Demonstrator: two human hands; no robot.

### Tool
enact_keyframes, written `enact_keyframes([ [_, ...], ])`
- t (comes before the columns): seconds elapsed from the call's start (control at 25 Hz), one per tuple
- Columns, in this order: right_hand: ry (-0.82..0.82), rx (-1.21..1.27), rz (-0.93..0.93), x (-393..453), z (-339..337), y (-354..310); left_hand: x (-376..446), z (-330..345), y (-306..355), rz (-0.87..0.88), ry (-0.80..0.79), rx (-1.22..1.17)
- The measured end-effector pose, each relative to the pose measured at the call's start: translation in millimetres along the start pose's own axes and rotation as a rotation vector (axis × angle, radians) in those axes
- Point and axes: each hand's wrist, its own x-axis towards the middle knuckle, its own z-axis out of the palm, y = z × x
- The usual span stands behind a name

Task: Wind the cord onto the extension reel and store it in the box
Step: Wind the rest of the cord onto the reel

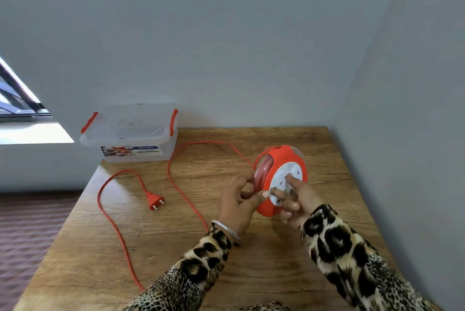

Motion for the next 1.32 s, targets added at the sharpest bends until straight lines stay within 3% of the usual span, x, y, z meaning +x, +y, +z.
enact_keyframes([
  [0.12,-0.086,0.136,0.017,-12,6,-4,-7,2,-6,-0.025,0.039,-0.101],
  [0.24,-0.104,-0.217,-0.080,-23,4,-7,0,-6,-5,-0.179,0.011,-0.238],
  [0.32,0.013,-0.729,-0.440,-27,-7,-4,9,-21,-2,-0.260,-0.016,-0.283],
  [0.4,0.093,-1.366,-1.080,-26,-21,-6,20,-38,2,-0.299,-0.064,-0.237],
  [0.44,0.013,-1.581,-1.328,-26,-24,-11,25,-46,3,-0.306,-0.110,-0.194],
  [0.48,-0.117,-1.764,-1.432,-25,-25,-18,29,-52,6,-0.309,-0.177,-0.148],
  [0.56,-0.337,-2.101,-1.415,-23,-24,-32,35,-62,11,-0.325,-0.328,-0.049],
  [0.68,-0.397,-2.400,-1.288,-18,-22,-37,37,-65,15,-0.330,-0.442,0.051],
  [0.8,-0.289,-2.411,-1.276,-17,-17,-28,33,-60,16,-0.337,-0.456,0.066],
  [0.92,-0.282,-2.390,-1.292,-15,-15,-15,29,-54,12,-0.340,-0.426,0.034],
  [1.08,-0.231,-2.385,-1.107,-12,-17,-15,28,-51,10,-0.366,-0.414,-0.023],
  [1.2,-0.193,-2.370,-1.145,-8,-17,-23,27,-43,12,-0.329,-0.356,-0.031],
  [1.32,-0.040,-2.158,-1.180,0,-23,-20,30,-34,16,-0.261,-0.273,-0.013],
])
